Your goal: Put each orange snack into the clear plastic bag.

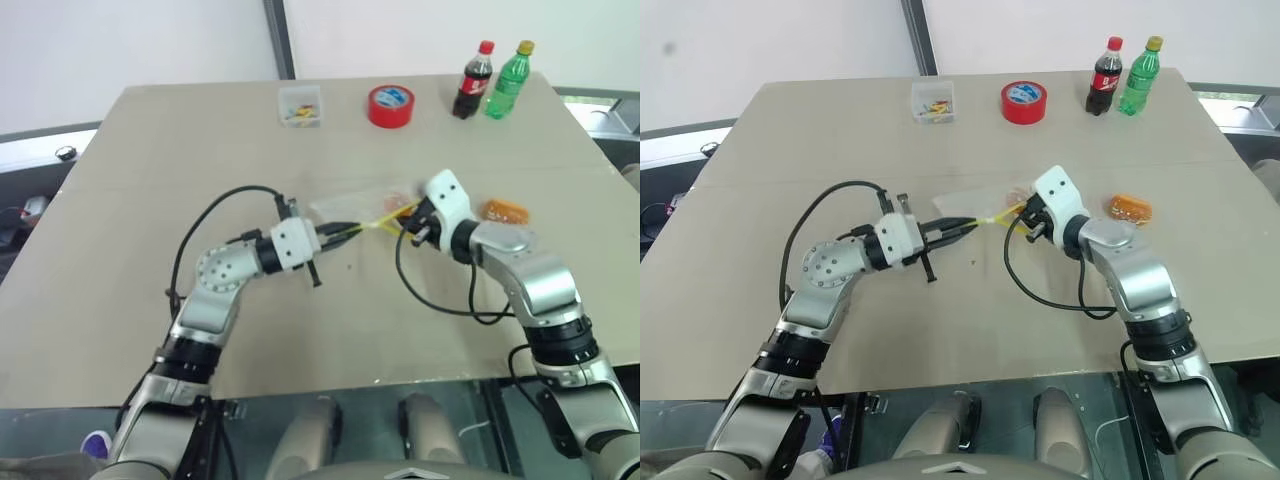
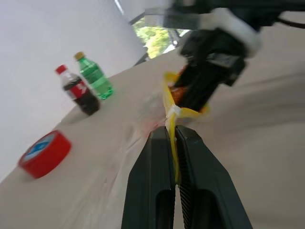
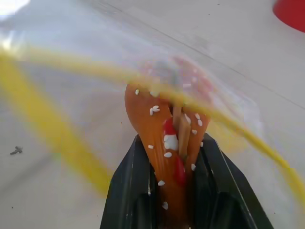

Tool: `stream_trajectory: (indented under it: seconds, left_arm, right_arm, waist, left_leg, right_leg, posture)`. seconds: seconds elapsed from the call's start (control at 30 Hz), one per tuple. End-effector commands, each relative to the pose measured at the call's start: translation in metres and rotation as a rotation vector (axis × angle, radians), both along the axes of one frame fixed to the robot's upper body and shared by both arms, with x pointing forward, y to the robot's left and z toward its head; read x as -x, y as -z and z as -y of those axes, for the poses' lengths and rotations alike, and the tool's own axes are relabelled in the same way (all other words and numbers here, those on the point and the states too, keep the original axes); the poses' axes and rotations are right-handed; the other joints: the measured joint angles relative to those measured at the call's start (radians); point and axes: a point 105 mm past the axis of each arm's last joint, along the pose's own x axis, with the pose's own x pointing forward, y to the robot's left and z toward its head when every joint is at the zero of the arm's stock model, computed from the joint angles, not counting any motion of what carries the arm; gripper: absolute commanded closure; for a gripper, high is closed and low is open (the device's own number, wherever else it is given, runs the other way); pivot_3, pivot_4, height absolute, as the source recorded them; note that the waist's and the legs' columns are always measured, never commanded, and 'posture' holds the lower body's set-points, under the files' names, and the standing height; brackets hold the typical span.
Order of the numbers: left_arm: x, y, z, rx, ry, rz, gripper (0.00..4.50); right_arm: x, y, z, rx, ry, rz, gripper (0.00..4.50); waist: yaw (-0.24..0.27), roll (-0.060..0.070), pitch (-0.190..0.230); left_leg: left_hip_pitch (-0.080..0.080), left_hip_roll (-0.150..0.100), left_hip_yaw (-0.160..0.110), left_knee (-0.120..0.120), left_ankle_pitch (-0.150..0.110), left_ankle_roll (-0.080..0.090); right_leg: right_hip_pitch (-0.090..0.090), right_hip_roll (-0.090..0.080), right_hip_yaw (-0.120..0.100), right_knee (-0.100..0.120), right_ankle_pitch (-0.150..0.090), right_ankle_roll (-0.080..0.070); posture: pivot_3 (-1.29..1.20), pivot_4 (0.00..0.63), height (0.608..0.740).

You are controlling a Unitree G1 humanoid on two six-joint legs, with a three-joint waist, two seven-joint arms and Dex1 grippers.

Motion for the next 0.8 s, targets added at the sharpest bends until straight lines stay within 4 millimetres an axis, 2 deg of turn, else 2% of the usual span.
stream_trajectory:
  seconds: [0.03, 0.2, 0.3, 0.33, 0.37, 0.5, 0.6, 0.7, 0.8]
  left_arm:
    - [0.008, -0.002, 0.0, -0.034, 0.028, 0.043, 4.5]
    - [0.009, 0.006, -0.003, -0.058, 0.009, 0.023, 4.5]
    - [0.006, 0.007, -0.007, -0.056, -0.028, 0.015, 4.5]
    - [0.005, 0.007, -0.009, -0.055, -0.042, 0.012, 4.5]
    - [0.005, 0.007, -0.01, -0.055, -0.051, 0.011, 4.5]
    - [-0.001, 0.006, -0.017, -0.015, -0.135, -0.012, 4.5]
    - [-0.009, 0.005, -0.025, 0.028, -0.222, -0.033, 4.5]
    - [-0.021, -0.003, -0.032, 0.11, -0.32, -0.048, 4.5]
    - [-0.025, -0.007, -0.033, 0.137, -0.354, -0.039, 4.5]
  right_arm:
    - [-0.002, -0.006, -0.018, -0.049, -0.061, 0.013, 3.78]
    - [-0.003, 0.011, -0.052, -0.077, -0.156, -0.022, 3.78]
    - [-0.006, 0.014, -0.056, -0.032, -0.201, 0.019, 3.78]
    - [-0.011, 0.013, -0.053, -0.032, -0.178, 0.03, 3.16]
    - [-0.015, 0.013, -0.051, -0.034, -0.161, 0.038, 2.92]
    - [-0.022, 0.006, -0.033, 0.009, -0.086, 0.111, 0.96]
    - [-0.016, -0.002, -0.02, 0.014, -0.086, 0.133, 0.96]
    - [-0.001, -0.016, -0.003, -0.004, -0.113, 0.151, 0.96]
    - [0.017, -0.027, 0.011, 0.005, -0.162, 0.186, 0.96]
  waist:
    - [0.0, 0.0, 0.0]
    - [0.0, 0.0, 0.0]
    - [0.0, 0.0, 0.0]
    - [0.0, 0.0, 0.0]
    - [0.0, 0.0, 0.0]
    - [0.001, 0.0, 0.0]
    - [0.001, 0.0, 0.0]
    - [0.006, 0.001, 0.0]
    - [0.005, 0.0, 0.0]
  left_leg:
    - [0.0, 0.0, 0.0, 0.0, 0.0, 0.0]
    - [0.0, 0.0, 0.0, 0.0, 0.0, 0.0]
    - [0.0, 0.0, 0.0, 0.0, 0.0, 0.0]
    - [0.0, 0.0, 0.0, 0.0, 0.0, 0.0]
    - [0.0, 0.0, 0.0, 0.0, 0.0, 0.0]
    - [0.0, 0.0, 0.0, 0.0, 0.0, 0.0]
    - [0.0, 0.0, 0.0, 0.0, 0.0, 0.0]
    - [0.0, 0.0, -0.001, 0.0, 0.0, 0.0]
    - [-0.001, 0.0, 0.0, 0.0, 0.0, 0.0]
  right_leg:
    - [0.0, 0.0, 0.0, 0.0, 0.0, 0.0]
    - [0.0, 0.0, 0.0, 0.0, 0.0, 0.0]
    - [0.0, 0.0, 0.0, 0.0, 0.0, 0.0]
    - [0.0, 0.0, 0.0, 0.0, 0.0, 0.0]
    - [0.0, 0.0, 0.0, 0.0, 0.0, 0.0]
    - [0.0, 0.0, 0.0, 0.0, 0.0, 0.0]
    - [-0.001, 0.0, 0.0, 0.0, 0.0, 0.0]
    - [-0.001, 0.0, 0.0, 0.0, 0.0, 0.0]
    - [0.0, 0.0, 0.0, -0.001, 0.0, 0.0]
  posture:
    - [0.0, 0.15, 0.74]
    - [0.0, 0.15, 0.74]
    - [0.0, 0.15, 0.74]
    - [0.0, 0.15, 0.74]
    - [0.0, 0.15, 0.74]
    - [0.0, 0.15, 0.74]
    - [0.0, 0.15, 0.74]
    - [0.0, 0.15, 0.74]
    - [0.0, 0.15, 0.74]
